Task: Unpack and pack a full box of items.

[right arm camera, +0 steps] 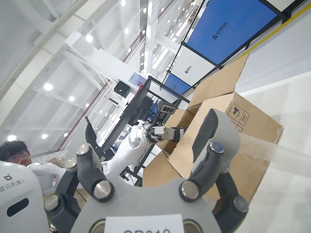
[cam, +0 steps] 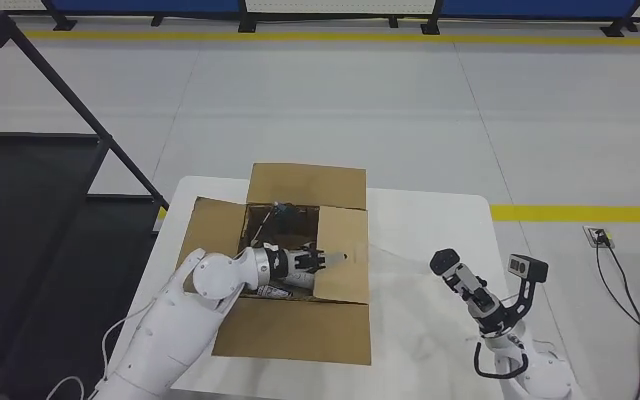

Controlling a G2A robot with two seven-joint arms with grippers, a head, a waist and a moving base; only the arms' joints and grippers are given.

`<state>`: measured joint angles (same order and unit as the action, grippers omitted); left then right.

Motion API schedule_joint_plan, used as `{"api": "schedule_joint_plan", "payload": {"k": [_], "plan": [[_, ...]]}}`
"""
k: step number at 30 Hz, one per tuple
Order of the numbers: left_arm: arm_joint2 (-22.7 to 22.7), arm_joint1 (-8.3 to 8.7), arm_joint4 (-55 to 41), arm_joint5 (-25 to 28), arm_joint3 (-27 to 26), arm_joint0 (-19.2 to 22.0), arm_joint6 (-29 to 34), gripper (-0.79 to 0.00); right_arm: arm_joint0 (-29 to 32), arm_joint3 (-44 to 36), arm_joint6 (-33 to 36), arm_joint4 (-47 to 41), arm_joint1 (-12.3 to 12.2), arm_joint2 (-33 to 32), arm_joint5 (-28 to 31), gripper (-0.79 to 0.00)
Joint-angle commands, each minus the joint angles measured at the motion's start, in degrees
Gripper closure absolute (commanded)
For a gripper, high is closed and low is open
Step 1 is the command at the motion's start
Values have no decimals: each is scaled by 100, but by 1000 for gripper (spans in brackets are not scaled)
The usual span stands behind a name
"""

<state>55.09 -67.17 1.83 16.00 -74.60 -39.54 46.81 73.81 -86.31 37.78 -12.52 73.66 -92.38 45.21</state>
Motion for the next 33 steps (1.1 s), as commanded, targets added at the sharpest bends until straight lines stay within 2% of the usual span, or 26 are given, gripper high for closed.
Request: {"api": "schedule_joint_plan", "payload": {"k": [1, 6, 10, 17, 21, 27, 29, 33], "plan": [[50, 19, 84, -37, -237, -68, -29, -785, 6, -6, 1, -13, -11, 1, 17, -785], [140, 37, 240, -167, -789, -205, -237, -785, 43, -9, -37, -39, -44, -18, 72, -785], [59, -2, 377, -326, -1021, -195, -480, -785, 122, -15, -106, -98, -72, -82, 159, -785], [-322, -163, 411, -444, -870, 118, -679, -785, 297, -1, -189, -192, -120, -181, 268, -785], [-469, -240, 386, -421, -701, 256, -707, -785, 285, 63, -12, -57, -157, -136, 55, -785], [-581, -322, 354, -358, -543, 364, -746, -785, -169, 510, 397, 267, -172, 364, -643, -785], [-585, -339, 340, -334, -510, 373, -759, -785, -442, 841, 352, 459, -140, 663, -908, -785], [-569, -362, 333, -302, -465, 382, -757, -785, -942, 1565, 225, 528, -52, 1208, -1051, -785]]}}
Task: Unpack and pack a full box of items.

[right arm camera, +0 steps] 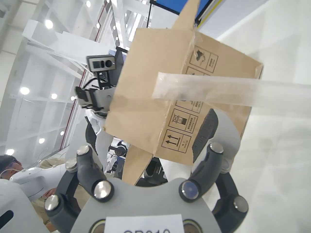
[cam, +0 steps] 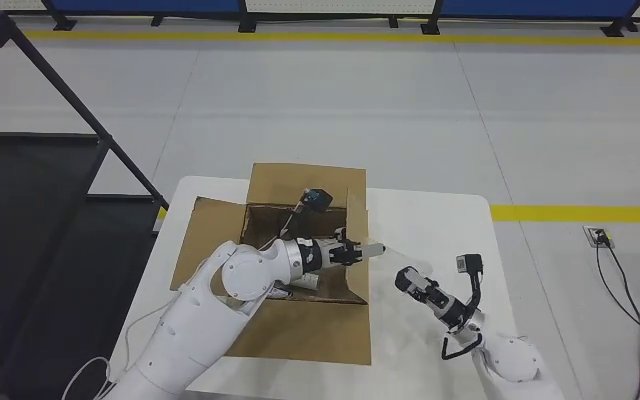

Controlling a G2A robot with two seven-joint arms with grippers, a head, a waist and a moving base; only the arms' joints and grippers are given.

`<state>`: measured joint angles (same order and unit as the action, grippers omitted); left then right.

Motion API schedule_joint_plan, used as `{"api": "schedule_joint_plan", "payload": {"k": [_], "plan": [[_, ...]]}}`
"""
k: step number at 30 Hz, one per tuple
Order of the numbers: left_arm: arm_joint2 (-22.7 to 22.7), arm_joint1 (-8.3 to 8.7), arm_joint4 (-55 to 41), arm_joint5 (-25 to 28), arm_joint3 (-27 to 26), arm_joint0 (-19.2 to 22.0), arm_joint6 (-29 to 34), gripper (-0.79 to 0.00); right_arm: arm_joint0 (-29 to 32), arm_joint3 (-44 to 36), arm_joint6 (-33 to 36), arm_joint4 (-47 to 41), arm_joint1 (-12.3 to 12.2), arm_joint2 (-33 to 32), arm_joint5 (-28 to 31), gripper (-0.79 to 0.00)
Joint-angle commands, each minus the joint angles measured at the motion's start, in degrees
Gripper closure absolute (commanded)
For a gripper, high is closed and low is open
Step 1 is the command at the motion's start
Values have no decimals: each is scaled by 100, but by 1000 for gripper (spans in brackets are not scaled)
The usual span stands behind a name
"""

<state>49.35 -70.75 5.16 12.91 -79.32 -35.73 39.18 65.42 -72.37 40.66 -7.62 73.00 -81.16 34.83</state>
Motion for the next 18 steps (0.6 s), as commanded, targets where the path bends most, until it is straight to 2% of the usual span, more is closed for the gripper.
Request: {"api": "schedule_joint_plan", "payload": {"k": [1, 8, 18], "plan": [[11, -8, 1, 12, 15, 4, 12, -785, -210, 331, -164, 108, 37, 194, -30, -785], [47, -36, 25, 40, 32, 6, 50, -785, -655, 1085, -607, 213, 159, 684, 111, -785], [89, -69, 72, 62, 56, 6, 146, -785, -779, 1537, -1986, 358, 274, 794, 604, -785]]}}
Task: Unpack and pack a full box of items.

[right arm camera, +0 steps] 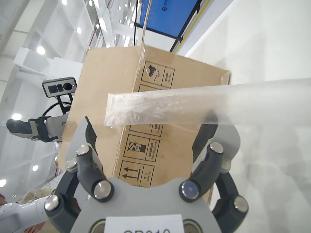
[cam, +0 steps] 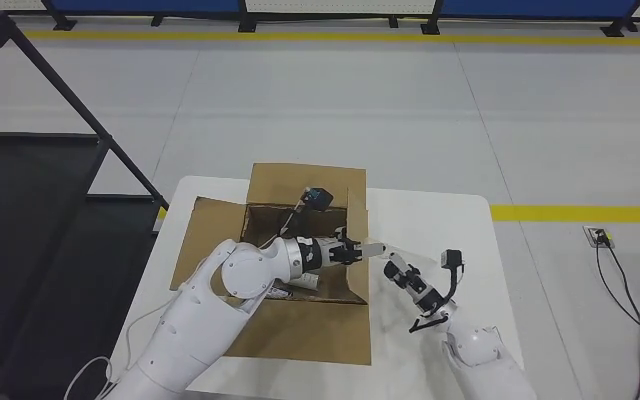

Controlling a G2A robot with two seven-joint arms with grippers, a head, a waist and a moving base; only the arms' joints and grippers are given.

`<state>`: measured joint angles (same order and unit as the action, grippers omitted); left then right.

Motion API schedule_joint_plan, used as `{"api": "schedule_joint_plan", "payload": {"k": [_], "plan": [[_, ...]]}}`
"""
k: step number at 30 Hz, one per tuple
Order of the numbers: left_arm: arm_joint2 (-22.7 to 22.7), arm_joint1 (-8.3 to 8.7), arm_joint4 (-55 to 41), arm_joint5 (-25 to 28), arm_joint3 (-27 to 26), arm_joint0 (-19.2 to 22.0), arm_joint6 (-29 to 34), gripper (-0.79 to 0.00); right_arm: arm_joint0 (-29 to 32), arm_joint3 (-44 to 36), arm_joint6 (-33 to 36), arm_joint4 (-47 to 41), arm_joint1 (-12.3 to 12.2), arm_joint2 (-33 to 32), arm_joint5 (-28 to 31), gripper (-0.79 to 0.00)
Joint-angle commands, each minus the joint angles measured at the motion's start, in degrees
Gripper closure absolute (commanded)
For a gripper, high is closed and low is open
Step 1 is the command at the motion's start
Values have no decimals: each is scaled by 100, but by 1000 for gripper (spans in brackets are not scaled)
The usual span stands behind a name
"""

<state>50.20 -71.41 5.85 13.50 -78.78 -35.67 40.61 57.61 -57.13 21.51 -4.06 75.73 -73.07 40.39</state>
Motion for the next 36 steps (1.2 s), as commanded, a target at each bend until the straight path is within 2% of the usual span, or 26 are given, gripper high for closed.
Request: {"api": "schedule_joint_plan", "payload": {"k": [1, 6, 12, 16, 19, 23, 31, 36], "plan": [[8, -6, 0, -1, 6, -4, 12, -785, 11, 30, -172, 20, 2, -34, 110, -785], [23, -23, 12, 0, 15, -11, 42, -785, 81, 31, -583, 161, 1, -127, 329, -785], [-14, -61, 28, -16, 44, 12, 68, -785, 102, 35, -649, 269, -14, -181, 204, -785], [-60, -98, 42, -23, 105, 59, 72, -785, 122, 52, -352, 198, -45, -225, 21, -785], [-85, -123, 42, -21, 151, 88, 79, -785, 90, 82, 378, -229, -69, -207, -151, -785], [-105, -151, 51, -24, 194, 113, 85, -785, -58, 232, 742, -450, -68, -158, -409, -785], [-87, -186, 87, -32, 245, 122, 84, -785, -506, 697, 748, -856, 53, 94, -372, -785], [-33, -191, 118, -22, 250, 95, 85, -785, -836, 1095, 460, -911, 146, 237, -326, -785]]}}
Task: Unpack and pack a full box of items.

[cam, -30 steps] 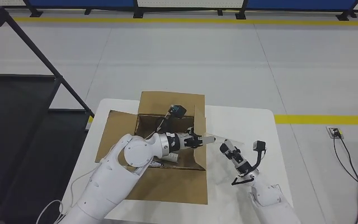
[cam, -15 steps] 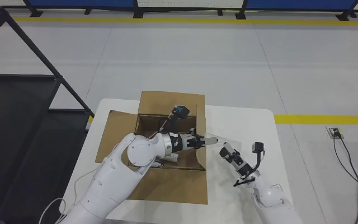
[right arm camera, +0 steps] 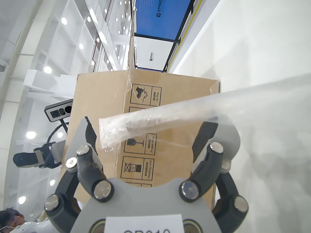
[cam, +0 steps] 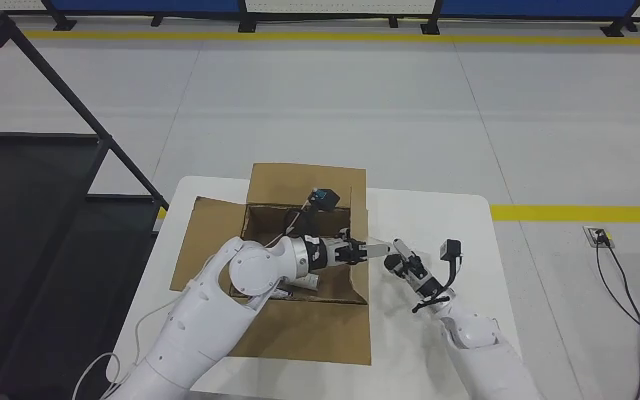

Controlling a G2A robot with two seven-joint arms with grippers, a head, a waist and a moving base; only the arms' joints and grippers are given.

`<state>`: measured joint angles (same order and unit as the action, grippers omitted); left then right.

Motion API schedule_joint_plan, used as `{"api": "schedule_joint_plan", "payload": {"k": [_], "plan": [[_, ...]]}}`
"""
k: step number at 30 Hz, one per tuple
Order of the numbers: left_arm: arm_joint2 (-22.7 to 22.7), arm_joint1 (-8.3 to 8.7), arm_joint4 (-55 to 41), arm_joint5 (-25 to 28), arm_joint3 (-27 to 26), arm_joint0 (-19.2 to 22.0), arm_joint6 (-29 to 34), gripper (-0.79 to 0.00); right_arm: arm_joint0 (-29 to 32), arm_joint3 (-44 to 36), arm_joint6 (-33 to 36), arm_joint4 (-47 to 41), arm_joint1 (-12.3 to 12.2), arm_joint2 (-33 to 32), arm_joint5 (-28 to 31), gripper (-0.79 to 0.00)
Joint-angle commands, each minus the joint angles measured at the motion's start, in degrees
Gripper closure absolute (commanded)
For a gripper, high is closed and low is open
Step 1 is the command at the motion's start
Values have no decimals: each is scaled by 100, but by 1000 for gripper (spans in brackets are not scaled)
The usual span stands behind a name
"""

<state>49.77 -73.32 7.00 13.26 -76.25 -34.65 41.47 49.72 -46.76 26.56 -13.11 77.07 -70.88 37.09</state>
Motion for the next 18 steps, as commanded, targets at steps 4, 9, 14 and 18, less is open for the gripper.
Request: {"api": "schedule_joint_plan", "payload": {"k": [4, 9, 14, 18], "plan": [[78, 5, 16, 11, -18, -39, 19, -785, -266, 345, -411, -35, 87, 85, 100, -785], [139, 9, 31, 12, -44, -82, 51, -785, -402, 624, -936, -74, 173, 121, 377, -785], [157, 2, 53, 14, -61, -98, 111, -785, -418, 791, -1513, 59, 219, 91, 715, -785], [129, -17, 57, 23, -58, -86, 162, -785, -384, 851, -1933, 199, 231, 24, 913, -785]]}}
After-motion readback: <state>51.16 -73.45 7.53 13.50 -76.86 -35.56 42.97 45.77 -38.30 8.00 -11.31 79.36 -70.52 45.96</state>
